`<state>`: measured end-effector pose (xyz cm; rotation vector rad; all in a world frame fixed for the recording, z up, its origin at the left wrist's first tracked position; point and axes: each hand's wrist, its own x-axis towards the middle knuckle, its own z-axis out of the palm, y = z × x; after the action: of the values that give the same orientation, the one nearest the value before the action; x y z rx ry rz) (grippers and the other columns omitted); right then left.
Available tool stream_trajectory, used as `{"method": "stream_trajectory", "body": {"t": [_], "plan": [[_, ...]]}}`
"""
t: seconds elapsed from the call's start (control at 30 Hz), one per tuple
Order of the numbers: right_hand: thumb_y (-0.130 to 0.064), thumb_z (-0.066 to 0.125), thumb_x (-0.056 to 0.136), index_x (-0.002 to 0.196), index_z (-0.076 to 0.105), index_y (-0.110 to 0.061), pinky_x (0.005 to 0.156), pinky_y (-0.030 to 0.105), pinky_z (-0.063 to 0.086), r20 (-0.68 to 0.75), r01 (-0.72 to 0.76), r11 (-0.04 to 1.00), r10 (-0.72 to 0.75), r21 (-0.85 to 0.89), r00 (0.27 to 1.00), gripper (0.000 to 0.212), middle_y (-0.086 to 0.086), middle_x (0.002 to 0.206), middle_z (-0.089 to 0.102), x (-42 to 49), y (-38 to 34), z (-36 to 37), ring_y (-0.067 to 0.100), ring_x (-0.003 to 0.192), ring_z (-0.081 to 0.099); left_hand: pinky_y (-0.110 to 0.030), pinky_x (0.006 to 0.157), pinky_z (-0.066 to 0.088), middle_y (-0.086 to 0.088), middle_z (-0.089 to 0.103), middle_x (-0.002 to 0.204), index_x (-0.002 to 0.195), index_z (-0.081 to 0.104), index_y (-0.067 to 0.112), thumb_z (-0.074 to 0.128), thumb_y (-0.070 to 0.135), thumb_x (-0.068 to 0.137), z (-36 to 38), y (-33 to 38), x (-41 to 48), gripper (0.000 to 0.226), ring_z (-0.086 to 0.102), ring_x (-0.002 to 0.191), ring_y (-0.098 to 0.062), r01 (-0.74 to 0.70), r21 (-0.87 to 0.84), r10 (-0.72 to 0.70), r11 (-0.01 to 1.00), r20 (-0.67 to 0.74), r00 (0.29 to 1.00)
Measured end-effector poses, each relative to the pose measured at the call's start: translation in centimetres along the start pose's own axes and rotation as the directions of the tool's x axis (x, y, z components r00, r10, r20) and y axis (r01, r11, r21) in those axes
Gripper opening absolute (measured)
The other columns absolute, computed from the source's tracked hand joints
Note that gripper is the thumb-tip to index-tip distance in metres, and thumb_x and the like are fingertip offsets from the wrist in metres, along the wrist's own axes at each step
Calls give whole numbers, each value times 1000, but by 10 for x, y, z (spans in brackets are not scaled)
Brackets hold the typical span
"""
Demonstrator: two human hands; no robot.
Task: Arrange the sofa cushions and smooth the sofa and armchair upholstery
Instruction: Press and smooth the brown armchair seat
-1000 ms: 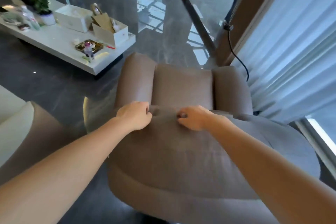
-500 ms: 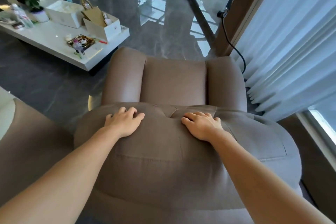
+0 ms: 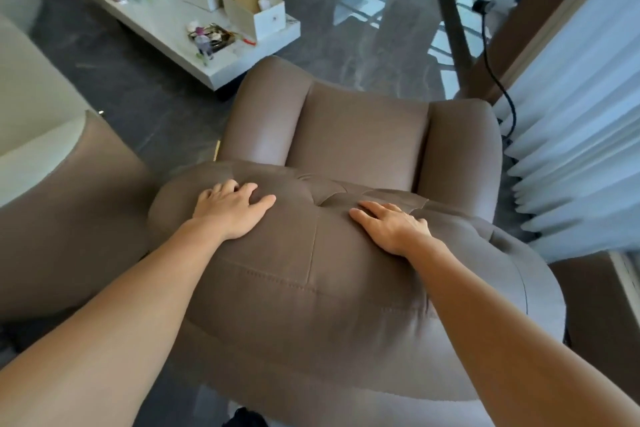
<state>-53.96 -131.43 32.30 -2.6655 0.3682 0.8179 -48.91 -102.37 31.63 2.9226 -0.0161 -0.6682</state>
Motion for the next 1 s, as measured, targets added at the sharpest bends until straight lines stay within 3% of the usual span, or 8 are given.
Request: {"method": "stream_trajectory", "body": {"t": [0.47,1.0], "plan": [[-85,15,72,138,36,-53,103,52,31,49,193,981,-191,-36,980,77,0,150,37,34,69,-34,38,128,45,-44,110,23,-4,43,144,137,43,38,17,78,77,23,72,-23,77,36,134,-26,191,-73,-198,979,-99,975],[-84,16,74,140,37,-51,103,51,30,144,358,927,-341,-109,929,77,5,149,37,57,160,-75,41,127,44,-47,108,24,-4,43,143,134,44,42,17,80,74,62,176,-65,76,36,132,-28,394,-145,-408,907,-81,909]]}}
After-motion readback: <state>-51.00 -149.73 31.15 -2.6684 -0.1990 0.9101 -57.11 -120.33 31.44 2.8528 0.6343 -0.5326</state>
